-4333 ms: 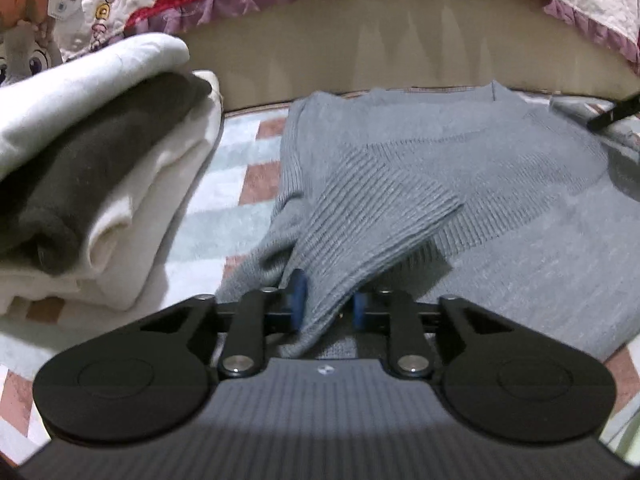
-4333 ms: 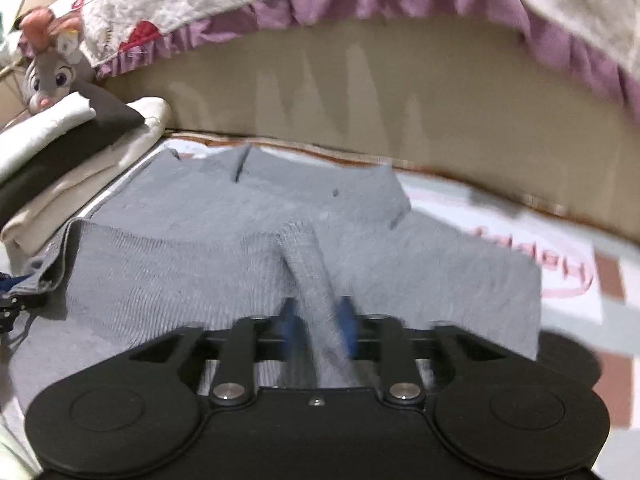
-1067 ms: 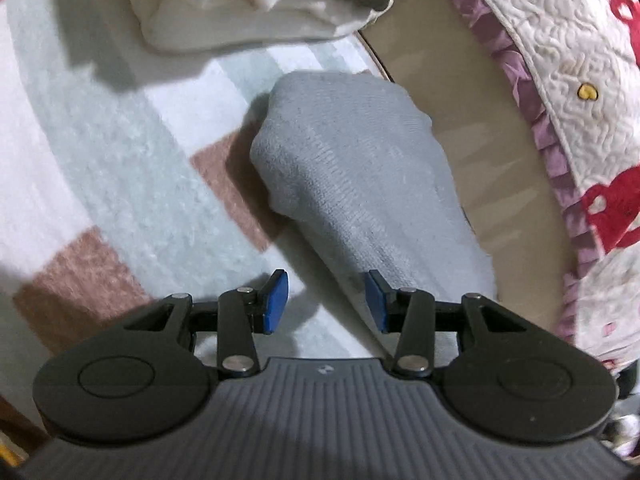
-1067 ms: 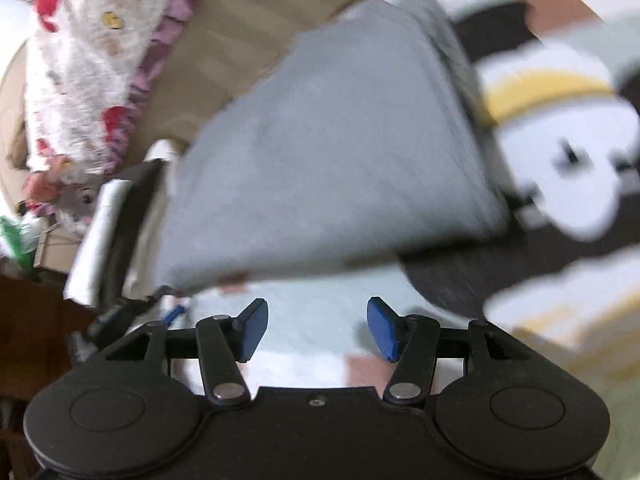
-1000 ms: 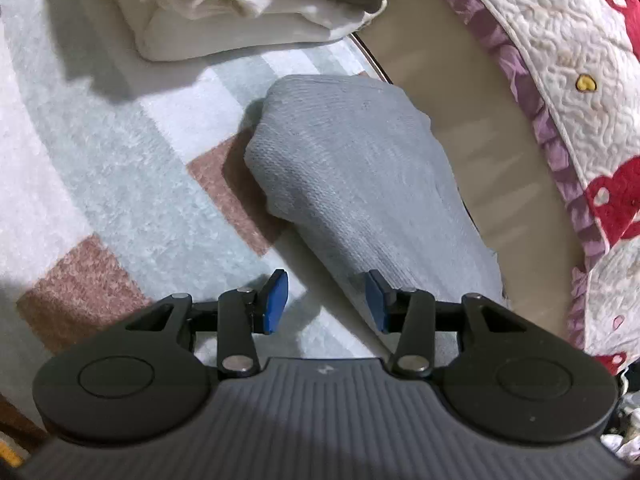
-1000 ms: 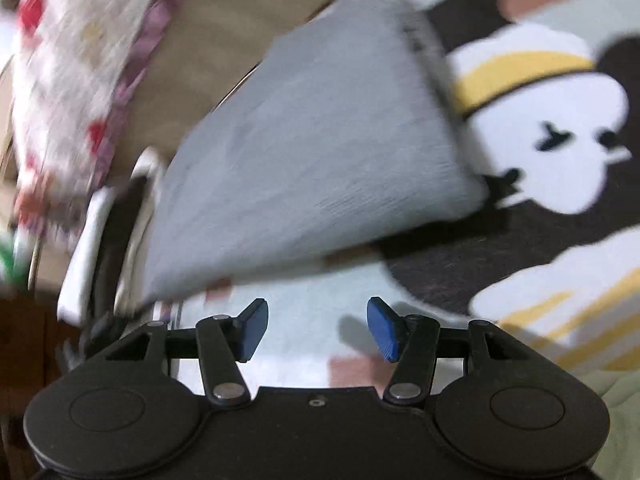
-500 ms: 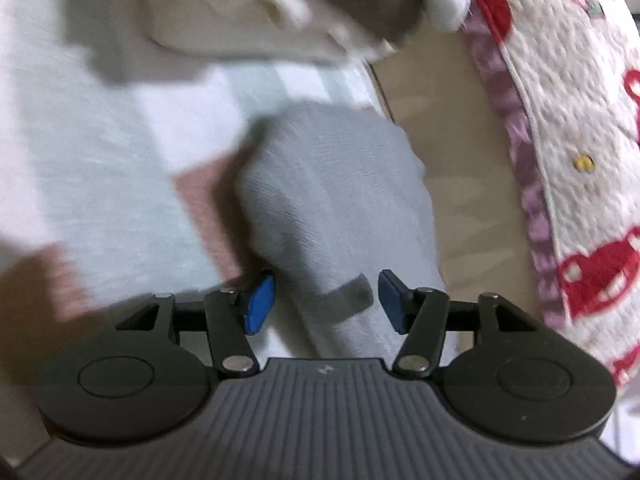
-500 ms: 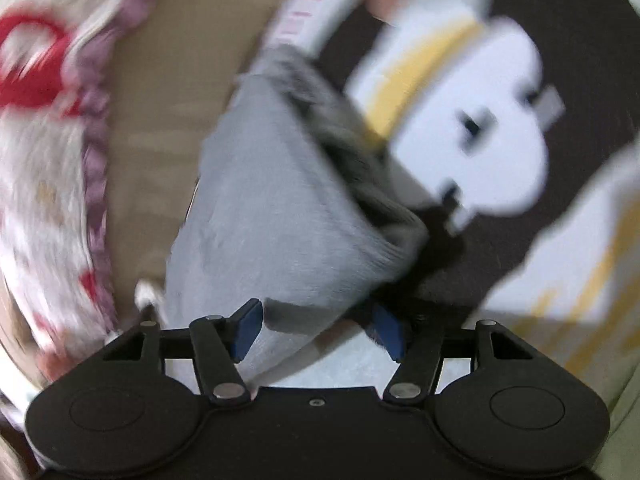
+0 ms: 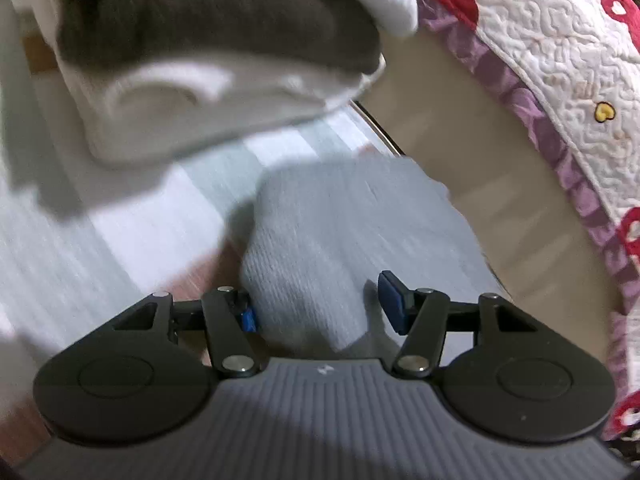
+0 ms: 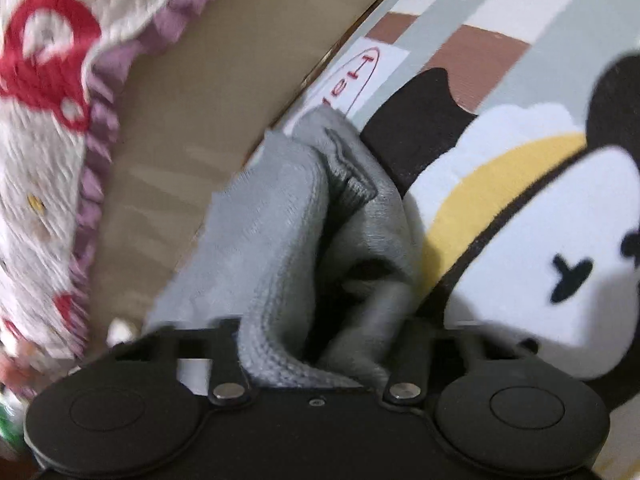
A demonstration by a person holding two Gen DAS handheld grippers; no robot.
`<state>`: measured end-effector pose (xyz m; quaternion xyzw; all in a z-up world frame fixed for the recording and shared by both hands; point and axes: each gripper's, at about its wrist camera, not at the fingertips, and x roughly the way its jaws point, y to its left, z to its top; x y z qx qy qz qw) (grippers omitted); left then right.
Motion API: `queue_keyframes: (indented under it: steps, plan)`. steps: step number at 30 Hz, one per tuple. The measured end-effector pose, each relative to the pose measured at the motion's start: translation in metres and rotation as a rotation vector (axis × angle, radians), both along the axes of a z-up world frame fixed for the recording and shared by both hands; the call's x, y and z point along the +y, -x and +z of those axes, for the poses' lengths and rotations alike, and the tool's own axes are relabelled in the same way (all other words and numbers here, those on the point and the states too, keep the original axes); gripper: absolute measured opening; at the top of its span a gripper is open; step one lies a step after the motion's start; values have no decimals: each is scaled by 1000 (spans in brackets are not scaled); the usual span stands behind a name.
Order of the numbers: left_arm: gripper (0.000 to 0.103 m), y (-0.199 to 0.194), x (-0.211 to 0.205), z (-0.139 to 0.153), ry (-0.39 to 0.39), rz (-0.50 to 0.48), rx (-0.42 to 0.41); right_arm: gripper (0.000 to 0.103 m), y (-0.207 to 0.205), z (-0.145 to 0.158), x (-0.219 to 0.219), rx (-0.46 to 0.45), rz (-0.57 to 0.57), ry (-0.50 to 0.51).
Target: Fold clothes
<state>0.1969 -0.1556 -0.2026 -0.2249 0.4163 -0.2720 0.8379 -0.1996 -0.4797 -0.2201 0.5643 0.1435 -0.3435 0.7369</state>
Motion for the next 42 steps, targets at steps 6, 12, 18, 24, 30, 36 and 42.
queue_keyframes:
  steps: [6,12,18,24,30,36,42]
  plan:
    - [19,23,-19,47,-236,-90,-282,10,-2,76,-9,35,160,310]
    - [18,50,-21,86,-252,-115,-338,10,4,96,-15,67,157,310]
    - [20,68,1,45,-351,-201,-158,9,43,68,6,216,201,271]
    - [35,59,-3,35,-430,-203,-166,9,37,34,13,342,276,283]
    - [40,53,18,43,-480,-148,-152,16,28,38,17,466,350,370]
    - [42,58,34,92,-373,-181,-411,44,32,60,8,655,298,494]
    - [47,38,4,79,-341,-290,-338,46,-10,96,-14,492,440,645]
